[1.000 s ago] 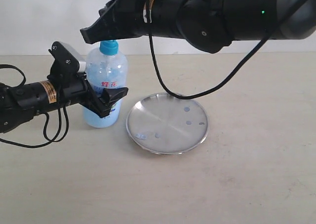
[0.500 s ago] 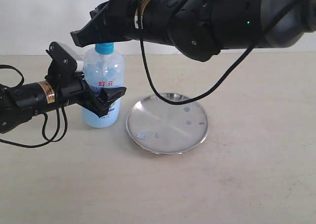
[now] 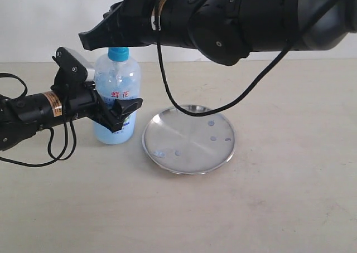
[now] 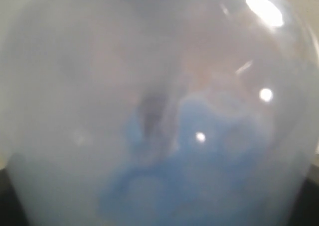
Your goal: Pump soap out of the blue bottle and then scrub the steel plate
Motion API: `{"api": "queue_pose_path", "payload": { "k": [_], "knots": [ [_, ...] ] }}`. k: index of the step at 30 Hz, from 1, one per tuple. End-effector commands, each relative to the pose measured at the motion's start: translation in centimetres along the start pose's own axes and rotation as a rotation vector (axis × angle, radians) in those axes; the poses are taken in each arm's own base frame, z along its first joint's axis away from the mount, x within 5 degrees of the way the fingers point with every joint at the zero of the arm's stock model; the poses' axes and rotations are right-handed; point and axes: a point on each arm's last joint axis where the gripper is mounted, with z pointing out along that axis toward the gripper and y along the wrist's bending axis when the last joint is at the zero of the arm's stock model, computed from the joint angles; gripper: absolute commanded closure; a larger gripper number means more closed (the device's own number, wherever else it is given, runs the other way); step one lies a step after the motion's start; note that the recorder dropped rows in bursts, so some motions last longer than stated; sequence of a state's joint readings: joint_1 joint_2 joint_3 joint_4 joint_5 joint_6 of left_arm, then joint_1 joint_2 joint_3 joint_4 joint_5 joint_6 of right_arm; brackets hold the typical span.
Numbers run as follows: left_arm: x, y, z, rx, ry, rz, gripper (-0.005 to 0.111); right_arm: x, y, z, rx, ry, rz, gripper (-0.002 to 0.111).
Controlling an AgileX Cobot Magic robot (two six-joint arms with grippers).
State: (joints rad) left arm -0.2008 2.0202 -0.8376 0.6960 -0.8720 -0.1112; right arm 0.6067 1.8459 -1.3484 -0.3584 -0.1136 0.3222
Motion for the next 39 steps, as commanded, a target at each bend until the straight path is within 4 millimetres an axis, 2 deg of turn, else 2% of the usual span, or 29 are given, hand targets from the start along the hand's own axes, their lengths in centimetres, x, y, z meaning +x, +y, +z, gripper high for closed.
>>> {"api": "queue_pose_path", "payload": {
  "k": [1, 5, 7, 12, 15, 22, 26, 30, 32, 35, 39],
  "knots": [
    [1.8, -0.7, 0.0, 0.039, 0.137, 0.052, 0.103, 5.0, -0.3, 0.9, 0.064, 0.298, -0.001, 0.107],
    [1.8, -0.7, 0.0, 0.039, 0.137, 0.052, 0.103, 5.2, -0.2, 0.8, 0.069, 0.325, -0.004, 0.107],
    [1.8, -0.7, 0.0, 0.039, 0.137, 0.055, 0.103, 4.9, -0.1, 0.9, 0.053, 0.285, -0.024, 0.107],
    [1.8, -0.7, 0.0, 0.036, 0.135, 0.059, 0.103, 1.3, 0.6, 0.4, -0.028, 0.005, -0.075, 0.107],
    [1.8, -0.3, 0.1, -0.006, 0.132, 0.014, 0.103, -1.1, 0.9, -0.9, -0.042, -0.118, -0.166, 0.109],
    [1.4, 1.3, 0.0, -0.191, 0.07, -0.196, 0.103, -6.2, 0.9, -5.6, -0.009, -0.271, -0.316, 0.109],
    [0.7, 1.7, -0.1, -0.232, -0.021, -0.274, 0.103, -9.2, 0.8, -9.5, 0.034, -0.34, -0.399, 0.109],
    [0.3, 1.6, -0.1, -0.211, -0.082, -0.418, 0.103, -11.4, 0.4, -14.0, 0.099, -0.331, -0.5, 0.109],
    [0.5, 1.3, -0.2, -0.197, -0.128, -0.479, 0.103, -11.9, 0.1, -15.7, 0.127, -0.298, -0.527, 0.109],
    [1.3, 0.8, -0.3, -0.181, -0.156, -0.532, 0.103, -11.8, -0.2, -17.3, 0.151, -0.229, -0.546, 0.109],
    [2.6, 0.1, -0.4, -0.178, -0.135, -0.471, 0.103, -11.1, -0.7, -17.9, 0.188, -0.099, -0.607, 0.109]
  ]
}}
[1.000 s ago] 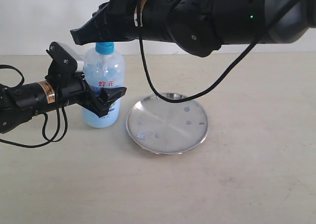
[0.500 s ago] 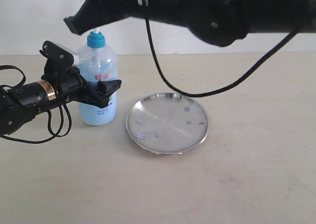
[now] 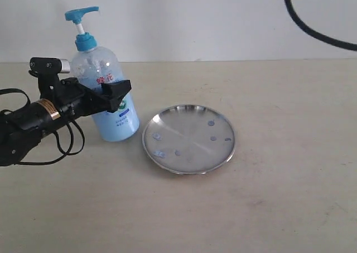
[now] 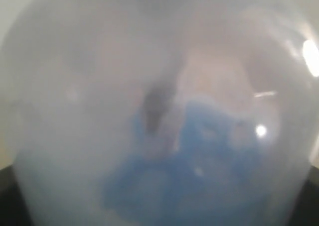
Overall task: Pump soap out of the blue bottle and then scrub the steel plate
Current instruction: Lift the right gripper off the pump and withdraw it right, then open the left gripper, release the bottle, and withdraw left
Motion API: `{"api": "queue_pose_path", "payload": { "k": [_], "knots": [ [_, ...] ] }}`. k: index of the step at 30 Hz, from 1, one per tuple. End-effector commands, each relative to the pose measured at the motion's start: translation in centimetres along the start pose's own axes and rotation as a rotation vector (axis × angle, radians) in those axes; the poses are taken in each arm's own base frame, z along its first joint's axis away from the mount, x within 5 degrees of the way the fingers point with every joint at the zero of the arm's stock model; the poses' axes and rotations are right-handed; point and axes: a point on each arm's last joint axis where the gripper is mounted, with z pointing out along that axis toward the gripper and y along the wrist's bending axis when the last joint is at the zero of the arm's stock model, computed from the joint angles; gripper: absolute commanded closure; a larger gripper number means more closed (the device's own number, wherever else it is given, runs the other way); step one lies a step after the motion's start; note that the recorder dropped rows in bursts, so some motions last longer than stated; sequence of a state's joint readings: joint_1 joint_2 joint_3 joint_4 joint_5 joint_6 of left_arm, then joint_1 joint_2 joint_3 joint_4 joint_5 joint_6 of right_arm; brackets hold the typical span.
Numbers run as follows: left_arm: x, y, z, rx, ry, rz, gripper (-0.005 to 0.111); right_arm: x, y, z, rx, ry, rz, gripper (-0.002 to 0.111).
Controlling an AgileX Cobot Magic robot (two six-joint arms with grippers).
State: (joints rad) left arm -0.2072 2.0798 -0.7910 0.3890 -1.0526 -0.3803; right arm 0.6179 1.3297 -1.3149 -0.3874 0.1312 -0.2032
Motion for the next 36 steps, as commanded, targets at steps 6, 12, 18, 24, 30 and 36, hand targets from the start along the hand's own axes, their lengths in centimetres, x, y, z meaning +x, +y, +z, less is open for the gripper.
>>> {"api": "queue_pose_path", "payload": {
  "k": [6, 12, 18, 24, 30, 36],
  "knots": [
    [1.6, -0.6, -0.5, 0.076, -0.069, 0.366, 0.103, 1.2, 0.0, -1.5, 0.008, 0.095, -0.057, 0.109],
    [2.0, -0.7, -0.5, 0.1, -0.031, 0.351, 0.103, 2.9, -1.0, -4.5, 0.073, 0.056, 0.119, 0.109],
    [2.1, -0.7, -0.5, 0.099, -0.025, 0.351, 0.103, 5.8, -1.8, -11.2, 0.209, 0.003, 0.296, 0.109],
    [2.1, -0.7, -0.5, 0.098, -0.022, 0.351, 0.099, 10.9, 1.6, -16.4, 0.246, 0.181, 0.469, 0.109],
    [2.2, -0.7, -0.5, 0.104, -0.015, 0.354, 0.055, 15.4, 4.9, -17.8, 0.225, 0.282, 0.584, 0.109],
    [2.3, -0.3, -0.5, 0.054, 0.011, 0.337, -0.003, 16.6, 5.7, -17.8, 0.222, 0.327, 0.64, 0.109]
  ]
}}
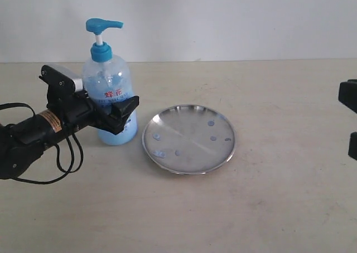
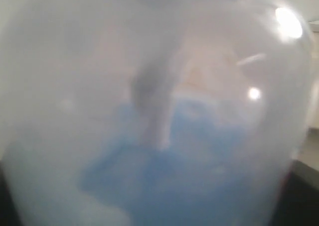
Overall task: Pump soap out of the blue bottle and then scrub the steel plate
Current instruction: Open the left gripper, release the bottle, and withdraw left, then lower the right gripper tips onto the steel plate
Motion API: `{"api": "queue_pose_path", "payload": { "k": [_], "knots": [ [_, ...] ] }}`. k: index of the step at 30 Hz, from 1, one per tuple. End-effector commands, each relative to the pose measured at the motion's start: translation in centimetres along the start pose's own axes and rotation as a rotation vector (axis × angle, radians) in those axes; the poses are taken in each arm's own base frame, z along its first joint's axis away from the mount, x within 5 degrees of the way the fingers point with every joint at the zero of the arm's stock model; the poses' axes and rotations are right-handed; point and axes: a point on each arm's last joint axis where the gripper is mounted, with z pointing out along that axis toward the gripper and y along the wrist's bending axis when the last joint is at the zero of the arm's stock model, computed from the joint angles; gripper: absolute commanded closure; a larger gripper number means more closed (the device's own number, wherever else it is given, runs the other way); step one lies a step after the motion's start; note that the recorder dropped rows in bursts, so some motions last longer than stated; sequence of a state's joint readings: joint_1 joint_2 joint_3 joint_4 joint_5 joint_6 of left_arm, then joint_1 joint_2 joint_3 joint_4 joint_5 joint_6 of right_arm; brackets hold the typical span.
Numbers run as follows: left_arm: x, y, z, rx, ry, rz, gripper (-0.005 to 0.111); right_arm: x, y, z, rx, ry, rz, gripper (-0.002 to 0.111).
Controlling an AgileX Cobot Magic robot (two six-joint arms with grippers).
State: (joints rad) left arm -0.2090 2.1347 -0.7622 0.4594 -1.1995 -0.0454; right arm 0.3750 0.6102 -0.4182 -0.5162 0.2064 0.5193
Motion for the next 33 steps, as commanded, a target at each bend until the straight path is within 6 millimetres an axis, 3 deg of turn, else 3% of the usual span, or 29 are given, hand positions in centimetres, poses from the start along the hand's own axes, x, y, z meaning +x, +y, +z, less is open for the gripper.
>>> {"api": "queue_pose_path", "payload": {
  "k": [1, 7, 12, 17, 21, 25, 28, 29, 31, 32, 33],
  "knots": [
    [1.0, 0.3, -0.2, -0.034, 0.088, -0.002, -0.003, 0.7, -0.1, 0.0, 0.006, 0.015, 0.023, 0.109],
    [0.9, 0.3, -0.3, -0.033, 0.114, 0.004, -0.003, 1.2, -0.3, 0.0, 0.036, 0.065, 0.019, 0.109],
    [-2.8, 0.6, -0.6, -0.049, 0.031, 0.045, -0.003, 1.6, -0.6, -0.1, 0.067, 0.112, 0.01, 0.109],
    [-6.8, 0.6, -3.0, -0.09, 0.11, 0.097, -0.003, 1.6, -0.7, -0.1, 0.07, 0.111, -0.006, 0.109],
    [-11.2, 0.0, -8.8, -0.198, 0.281, 0.113, -0.003, 1.6, -0.7, -0.1, 0.074, 0.109, -0.023, 0.109],
    [-18.8, -1.4, -16.8, -0.358, 0.173, 0.135, -0.003, 1.6, -0.7, -0.1, 0.074, 0.114, -0.002, 0.109],
    [-21.6, -3.0, -23.0, -0.456, 0.125, 0.125, 0.0, 1.6, -0.7, -0.1, 0.072, 0.115, 0.003, 0.109],
    [-21.6, -3.6, -25.2, -0.499, 0.142, 0.04, 0.009, 1.6, -0.7, -0.1, 0.072, 0.115, 0.003, 0.109],
    [-21.0, -4.6, -29.3, -0.589, 0.191, -0.072, 0.041, 1.8, -0.6, 0.3, 0.072, 0.133, 0.0, 0.109],
    [-20.5, -5.1, -31.3, -0.639, 0.233, -0.072, 0.066, 1.9, -0.6, 0.6, 0.071, 0.15, 0.004, 0.109],
    [-20.2, -5.3, -32.6, -0.676, 0.251, -0.064, 0.081, 2.0, -0.6, 0.9, 0.071, 0.162, 0.014, 0.109]
  ]
}}
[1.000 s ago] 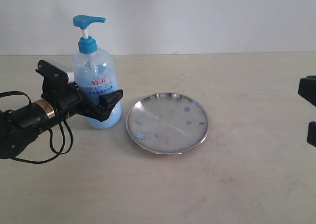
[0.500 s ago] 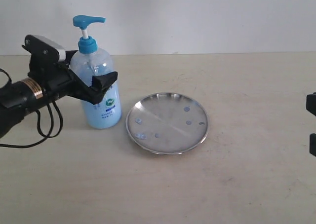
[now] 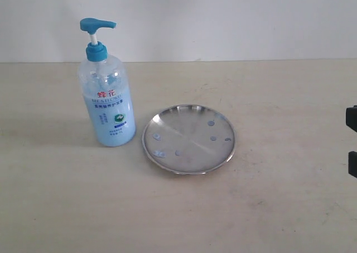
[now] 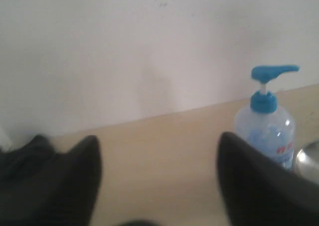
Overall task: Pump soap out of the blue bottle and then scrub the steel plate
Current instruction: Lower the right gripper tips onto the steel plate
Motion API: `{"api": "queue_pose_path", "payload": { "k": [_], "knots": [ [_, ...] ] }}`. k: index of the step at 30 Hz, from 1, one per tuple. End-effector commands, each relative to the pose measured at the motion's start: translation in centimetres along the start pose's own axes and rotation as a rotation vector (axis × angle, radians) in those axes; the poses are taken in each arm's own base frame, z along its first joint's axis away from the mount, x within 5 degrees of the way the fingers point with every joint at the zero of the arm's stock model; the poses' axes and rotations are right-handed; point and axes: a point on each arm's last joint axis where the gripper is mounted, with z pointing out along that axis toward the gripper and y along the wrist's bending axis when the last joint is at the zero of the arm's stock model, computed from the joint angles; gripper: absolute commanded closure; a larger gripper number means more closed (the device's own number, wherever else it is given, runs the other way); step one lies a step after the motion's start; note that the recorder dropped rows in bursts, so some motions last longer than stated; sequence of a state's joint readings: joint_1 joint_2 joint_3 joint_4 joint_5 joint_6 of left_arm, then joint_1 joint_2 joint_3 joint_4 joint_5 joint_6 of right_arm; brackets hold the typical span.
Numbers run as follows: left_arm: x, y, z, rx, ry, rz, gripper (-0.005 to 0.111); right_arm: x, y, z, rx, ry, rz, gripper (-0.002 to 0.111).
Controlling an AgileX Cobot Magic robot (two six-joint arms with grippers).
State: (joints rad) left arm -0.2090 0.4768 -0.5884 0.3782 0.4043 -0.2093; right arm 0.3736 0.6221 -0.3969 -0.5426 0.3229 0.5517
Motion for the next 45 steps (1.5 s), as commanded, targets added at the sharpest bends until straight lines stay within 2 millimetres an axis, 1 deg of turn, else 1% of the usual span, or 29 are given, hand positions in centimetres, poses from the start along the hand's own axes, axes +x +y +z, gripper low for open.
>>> {"api": "queue_pose_path", "payload": {
  "k": [1, 2, 3, 5, 7, 8, 9, 10, 12, 14, 16, 17, 19, 21, 23, 24, 26, 27, 28, 29, 31, 34, 36, 38, 41, 43, 45],
  "knots": [
    [2.8, 1.9, -5.3, -0.158, 0.13, -0.03, 0.098, 0.3, 0.2, 1.1, -0.005, 0.049, 0.028, 0.109],
    [3.0, 2.1, -6.0, -0.171, 0.116, -0.036, 0.103, 0.3, 0.3, 1.3, -0.013, 0.047, 0.027, 0.109],
    [3.1, 2.3, -7.1, -0.189, 0.068, -0.075, 0.103, 0.1, 0.6, 1.7, -0.036, 0.031, 0.028, 0.109],
    [3.7, 2.3, -7.4, -0.194, 0.026, -0.143, 0.103, -0.4, 1.1, 2.3, -0.085, -0.017, 0.026, 0.109],
    [5.2, 1.7, -6.1, -0.165, 0.029, -0.174, 0.103, -0.8, 1.8, 3.1, -0.14, -0.061, 0.022, 0.109],
    [6.2, 0.8, -4.8, -0.111, -0.045, -0.192, 0.103, -1.1, 2.3, 3.8, -0.185, -0.094, 0.003, 0.109],
    [6.6, 0.3, -4.0, -0.071, -0.106, -0.203, 0.103, -1.2, 2.6, 4.2, -0.206, -0.108, -0.018, 0.109],
    [7.3, -0.3, -3.4, -0.039, -0.148, -0.189, 0.103, -1.2, 2.9, 4.7, -0.234, -0.127, -0.052, 0.109],
    [8.9, -1.4, -2.2, 0.028, -0.216, -0.102, 0.103, -1.3, 3.6, 5.6, -0.286, -0.158, -0.098, 0.109],
    [11.3, -2.1, -1.4, 0.052, -0.17, -0.044, 0.103, -1.2, 4.1, 6.5, -0.328, -0.17, -0.093, 0.109],
    [14.1, -2.6, -0.7, 0.065, -0.086, -0.052, 0.103, -0.8, 4.3, 7.4, -0.334, -0.137, -0.092, 0.109],
    [14.4, -2.7, -0.6, 0.069, -0.08, -0.051, 0.103, -0.6, 4.3, 8.0, -0.326, -0.102, -0.089, 0.109],
    [14.9, -2.5, -0.6, 0.045, -0.018, -0.147, 0.103, -0.4, 4.2, 9.0, -0.304, -0.043, -0.093, 0.109],
    [14.9, -2.5, -0.6, 0.05, -0.02, -0.175, 0.103, -0.8, 4.2, 10.0, -0.277, 0.002, -0.099, 0.109],
    [14.4, -2.7, -0.6, 0.081, -0.069, -0.176, 0.103, -1.9, 4.3, 11.2, -0.261, 0.017, -0.093, 0.109],
    [14.3, -2.8, -0.6, 0.092, -0.087, -0.177, 0.103, -2.8, 4.3, 11.8, -0.255, 0.009, -0.092, 0.109],
    [14.1, -2.9, -0.7, 0.104, -0.108, -0.177, 0.103, -4.5, 4.5, 13.3, -0.238, 0.005, -0.092, 0.109],
    [14.0, -2.9, -0.7, 0.107, -0.111, -0.177, 0.103, -5.1, 4.5, 14.0, -0.228, 0.013, -0.087, 0.109],
    [14.0, -2.9, -0.7, 0.107, -0.111, -0.177, 0.103, -5.8, 4.6, 15.2, -0.215, 0.026, -0.085, 0.109],
    [14.0, -2.9, -0.7, 0.107, -0.111, -0.177, 0.103, -6.1, 4.6, 16.2, -0.199, 0.05, -0.088, 0.109],
    [14.0, -2.9, -0.7, 0.107, -0.111, -0.177, 0.103, -6.1, 4.7, 18.7, -0.162, 0.124, -0.096, 0.109],
    [14.0, -2.9, -0.7, 0.106, -0.111, -0.17, 0.103, -4.5, 4.8, 22.4, -0.099, 0.288, -0.143, 0.109],
    [14.0, -2.9, -0.7, 0.106, -0.111, -0.17, 0.103, -3.6, 5.4, 23.8, -0.064, 0.402, -0.201, 0.109],
    [14.0, -2.9, -0.7, 0.106, -0.111, -0.17, 0.103, -2.7, 6.4, 24.3, -0.059, 0.514, -0.269, 0.109],
    [13.8, -2.5, -1.1, 0.044, -0.168, -0.181, 0.103, -2.8, 8.7, 24.0, -0.127, 0.557, -0.236, 0.109],
    [13.6, -1.9, -1.7, -0.055, -0.226, -0.19, 0.103, -3.4, 10.3, 22.9, -0.202, 0.59, -0.287, 0.109],
    [13.7, -1.4, -1.8, -0.142, -0.22, -0.196, 0.103, -3.7, 11.2, 21.8, -0.253, 0.66, -0.394, 0.109]
  ]
}}
